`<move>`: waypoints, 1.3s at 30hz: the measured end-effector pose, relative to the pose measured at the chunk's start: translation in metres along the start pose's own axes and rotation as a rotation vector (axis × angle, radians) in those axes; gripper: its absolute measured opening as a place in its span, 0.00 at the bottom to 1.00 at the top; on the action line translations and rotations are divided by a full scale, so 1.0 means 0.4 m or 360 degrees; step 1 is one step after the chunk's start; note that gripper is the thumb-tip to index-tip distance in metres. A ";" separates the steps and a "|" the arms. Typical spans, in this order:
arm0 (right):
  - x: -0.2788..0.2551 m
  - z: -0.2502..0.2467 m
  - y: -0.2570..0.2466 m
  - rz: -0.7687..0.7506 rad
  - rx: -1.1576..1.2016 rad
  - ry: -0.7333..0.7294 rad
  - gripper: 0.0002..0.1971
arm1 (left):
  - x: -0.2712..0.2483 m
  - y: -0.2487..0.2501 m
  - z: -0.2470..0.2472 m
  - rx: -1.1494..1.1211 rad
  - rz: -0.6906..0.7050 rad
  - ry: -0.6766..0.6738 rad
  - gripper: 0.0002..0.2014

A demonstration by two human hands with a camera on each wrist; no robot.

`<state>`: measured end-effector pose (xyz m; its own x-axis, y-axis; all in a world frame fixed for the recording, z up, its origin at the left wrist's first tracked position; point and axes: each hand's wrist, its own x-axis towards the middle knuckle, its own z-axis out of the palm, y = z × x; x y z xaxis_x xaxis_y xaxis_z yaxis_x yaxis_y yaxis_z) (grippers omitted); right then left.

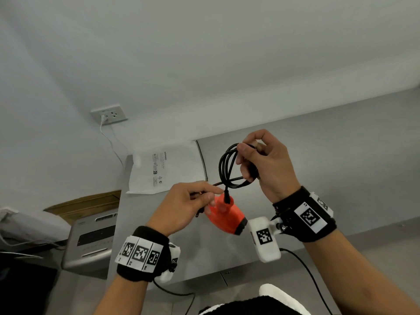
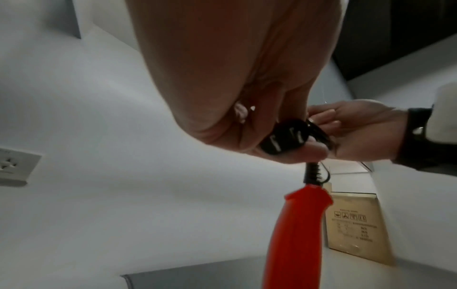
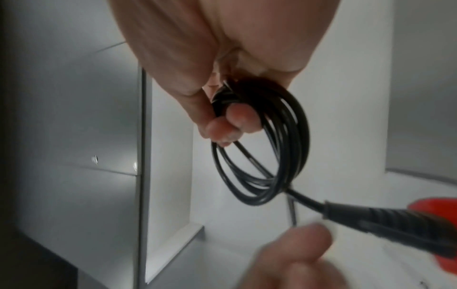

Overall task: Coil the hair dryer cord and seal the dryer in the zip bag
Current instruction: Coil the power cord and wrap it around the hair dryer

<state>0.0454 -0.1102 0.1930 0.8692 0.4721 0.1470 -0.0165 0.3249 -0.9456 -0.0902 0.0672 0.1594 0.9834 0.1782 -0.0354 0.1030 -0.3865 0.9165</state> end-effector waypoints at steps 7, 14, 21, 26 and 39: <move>0.008 0.005 0.040 -0.0086 -0.0363 0.0065 0.05 | -0.017 0.030 -0.007 -0.0361 0.0006 0.0124 0.08; 0.009 0.006 0.053 -0.0103 -0.0531 -0.0054 0.03 | -0.031 0.035 0.012 -0.0557 0.0141 -0.0185 0.28; 0.003 0.009 0.069 -0.0076 -0.0544 -0.0215 0.04 | 0.003 0.048 0.052 -0.0054 0.0227 0.0290 0.13; -0.006 0.010 0.079 0.0019 -0.0330 -0.0209 0.07 | 0.039 0.043 0.053 0.0181 0.0275 0.0597 0.06; 0.005 -0.015 0.088 0.0050 -0.0105 -0.0109 0.05 | 0.060 0.020 0.072 -0.0449 0.0042 0.0441 0.13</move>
<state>0.0496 -0.1025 0.1582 0.8328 0.5370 0.1346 -0.0086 0.2557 -0.9667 -0.0616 0.0422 0.1543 0.9034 0.4240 0.0633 -0.0050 -0.1371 0.9905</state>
